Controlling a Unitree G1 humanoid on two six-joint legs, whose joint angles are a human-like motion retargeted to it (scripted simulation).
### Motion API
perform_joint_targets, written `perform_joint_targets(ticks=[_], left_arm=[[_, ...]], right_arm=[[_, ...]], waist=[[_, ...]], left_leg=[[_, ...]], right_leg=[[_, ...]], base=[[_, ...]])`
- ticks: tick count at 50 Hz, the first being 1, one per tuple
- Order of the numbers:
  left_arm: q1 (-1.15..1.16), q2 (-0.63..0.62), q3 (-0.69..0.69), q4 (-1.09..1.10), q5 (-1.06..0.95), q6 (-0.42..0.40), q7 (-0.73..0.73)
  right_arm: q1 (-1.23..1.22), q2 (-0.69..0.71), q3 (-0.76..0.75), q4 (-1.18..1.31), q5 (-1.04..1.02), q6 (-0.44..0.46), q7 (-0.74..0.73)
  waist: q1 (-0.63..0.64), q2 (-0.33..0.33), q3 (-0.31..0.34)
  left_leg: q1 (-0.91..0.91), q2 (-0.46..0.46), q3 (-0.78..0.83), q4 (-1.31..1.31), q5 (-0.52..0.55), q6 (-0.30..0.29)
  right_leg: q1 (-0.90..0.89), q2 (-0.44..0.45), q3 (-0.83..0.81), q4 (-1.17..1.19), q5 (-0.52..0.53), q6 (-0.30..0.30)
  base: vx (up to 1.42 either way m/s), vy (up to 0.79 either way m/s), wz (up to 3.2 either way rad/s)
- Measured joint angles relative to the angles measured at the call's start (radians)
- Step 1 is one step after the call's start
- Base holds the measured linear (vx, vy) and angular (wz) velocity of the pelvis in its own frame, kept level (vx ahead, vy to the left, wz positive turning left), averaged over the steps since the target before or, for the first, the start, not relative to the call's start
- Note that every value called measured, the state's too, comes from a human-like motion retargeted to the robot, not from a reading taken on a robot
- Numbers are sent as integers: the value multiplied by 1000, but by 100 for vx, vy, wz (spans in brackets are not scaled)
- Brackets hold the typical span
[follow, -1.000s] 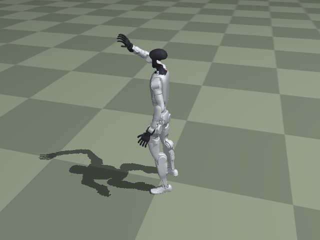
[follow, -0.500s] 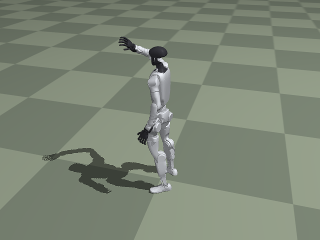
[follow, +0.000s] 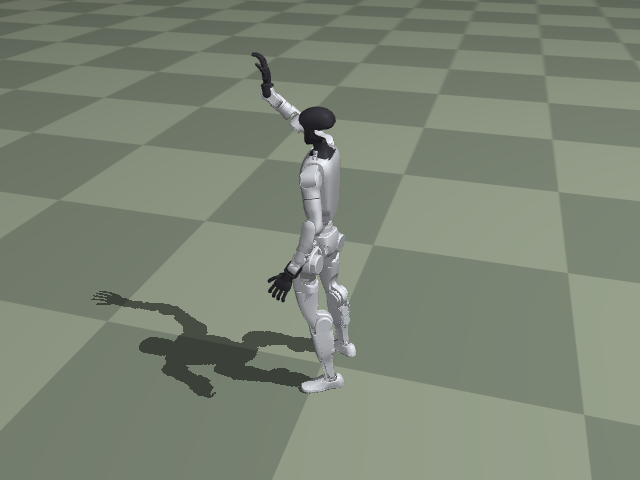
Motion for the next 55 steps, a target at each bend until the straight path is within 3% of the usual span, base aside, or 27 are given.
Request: perform_joint_targets(ticks=[5, 11, 15, 20, 25, 30, 37, 43, 48, 55], left_arm=[[-42, -8, -30, 25, -16, 16, -5], [-74, -22, -7, -19, -62, -3, -45], [-72, -27, 18, -47, -75, -28, -61], [-29, -26, 39, -64, -11, -58, -79], [46, -27, 62, -63, 71, -67, -82], [101, -14, 52, -15, 80, -60, -34], [94, 28, 14, 56, 41, -30, -3], [26, 9, 11, 46, -56, -15, 37], [-47, -15, -3, 43, -93, -15, 24], [-52, -32, 40, -3, 19, -51, -46]], right_arm=[[-172, 163, 176, -70, -26, -20, 8], [-155, 232, 265, -421, -35, -148, 151], [-29, 141, 267, -692, -34, -246, 266], [163, -125, 257, -865, -91, -333, 406], [295, -370, 190, -765, -206, -328, 447], [282, -447, 75, -580, -233, -242, 287], [-5, -352, 104, -397, -57, -159, 84], [-215, -166, 232, -238, 180, -174, 21], [-141, -86, 281, -249, 207, -203, 100], [183, -175, 305, -560, -195, -271, 385]], waist=[[18, 9, -4], [37, 22, 3], [44, 25, 12], [47, 29, 21], [40, 36, 23], [31, 28, 19], [24, -8, 5], [10, -3, 7], [9, 6, 17], [29, 22, 24]], left_leg=[[1, 8, 18, -4, 3, 6], [2, 17, 12, -10, 9, 10], [1, 18, -8, -10, 10, 10], [-6, 18, -35, -6, 10, -2], [-15, 16, -50, -1, 9, -19], [-22, 14, -51, 1, 10, -27], [-24, 12, -46, 2, 9, -25], [-12, 9, -49, 4, 4, -17], [2, 7, -52, 5, 0, -6], [10, 20, -39, 6, -1, -7]], right_leg=[[-11, 14, 17, -2, 6, 0], [-10, 24, 8, 0, 4, 0], [-1, 23, -13, 2, -2, 0], [11, 18, -41, 2, -8, 0], [16, 13, -58, -3, -9, 0], [14, 10, -60, -10, -6, 0], [11, 7, -53, -11, -5, 0], [23, 1, -55, -3, -11, 0], [37, -3, -58, 2, -18, 0], [35, 14, -48, 3, -19, 0]], base=[[-1, -2, -13], [0, 0, 0], [1, -1, 24], [2, 2, 28], [1, 1, 12], [0, 0, 0], [0, 0, 0], [0, 0, 0], [0, 0, 0], [0, 0, 0]])
